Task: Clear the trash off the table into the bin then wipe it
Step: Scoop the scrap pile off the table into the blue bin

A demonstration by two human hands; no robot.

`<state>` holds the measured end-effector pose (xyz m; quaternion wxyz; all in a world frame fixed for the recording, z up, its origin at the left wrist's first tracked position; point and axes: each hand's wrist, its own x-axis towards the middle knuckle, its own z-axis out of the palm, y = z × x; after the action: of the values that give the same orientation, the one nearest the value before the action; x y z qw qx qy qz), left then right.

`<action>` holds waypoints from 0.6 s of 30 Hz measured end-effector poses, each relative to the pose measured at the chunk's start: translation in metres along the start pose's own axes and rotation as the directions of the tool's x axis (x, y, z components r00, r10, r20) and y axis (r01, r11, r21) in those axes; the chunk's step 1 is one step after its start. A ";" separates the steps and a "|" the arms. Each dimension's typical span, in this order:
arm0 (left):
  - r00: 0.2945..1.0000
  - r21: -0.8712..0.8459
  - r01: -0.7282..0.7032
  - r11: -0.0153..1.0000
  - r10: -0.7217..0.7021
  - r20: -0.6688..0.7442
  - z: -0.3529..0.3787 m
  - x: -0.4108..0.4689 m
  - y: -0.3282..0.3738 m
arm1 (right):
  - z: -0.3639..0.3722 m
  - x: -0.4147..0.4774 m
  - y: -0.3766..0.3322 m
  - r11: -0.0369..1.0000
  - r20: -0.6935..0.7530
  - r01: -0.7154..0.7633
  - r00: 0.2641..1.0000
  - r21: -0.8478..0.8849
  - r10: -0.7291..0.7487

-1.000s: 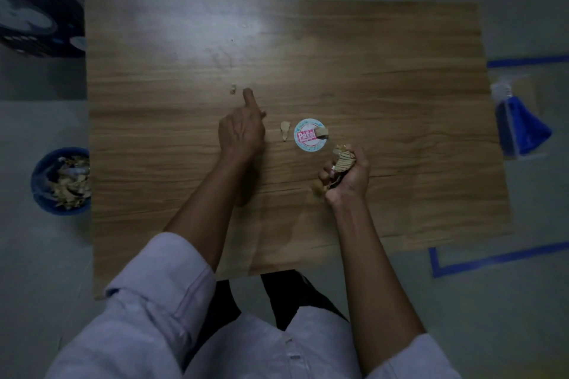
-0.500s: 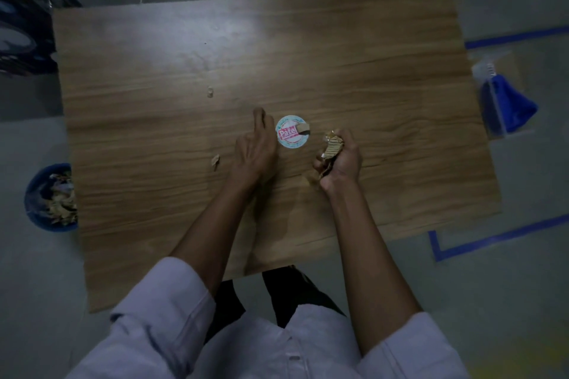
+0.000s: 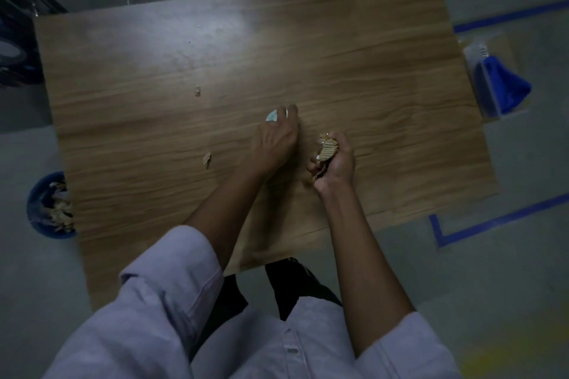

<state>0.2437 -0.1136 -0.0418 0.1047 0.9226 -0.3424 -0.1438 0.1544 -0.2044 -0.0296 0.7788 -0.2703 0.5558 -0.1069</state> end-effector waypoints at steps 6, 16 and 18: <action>0.996 0.104 -0.009 0.995 0.000 0.084 0.001 -0.012 0.003 | -0.005 -0.004 0.000 1.000 0.015 0.014 1.000 -0.004 -0.013; 0.729 -0.205 0.643 0.738 -0.672 -0.130 0.000 -0.117 -0.048 | 0.017 -0.027 0.036 0.997 0.090 -0.067 0.994 -0.022 0.069; 0.707 -0.200 0.674 0.711 -0.699 -0.107 -0.001 -0.115 -0.055 | 0.021 -0.031 0.043 0.997 0.111 -0.072 0.991 -0.041 0.077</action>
<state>0.1942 0.0037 -0.0348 0.1403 0.9822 0.0484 -0.1155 0.1567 -0.1481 -0.0234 0.8072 -0.2694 0.5227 -0.0520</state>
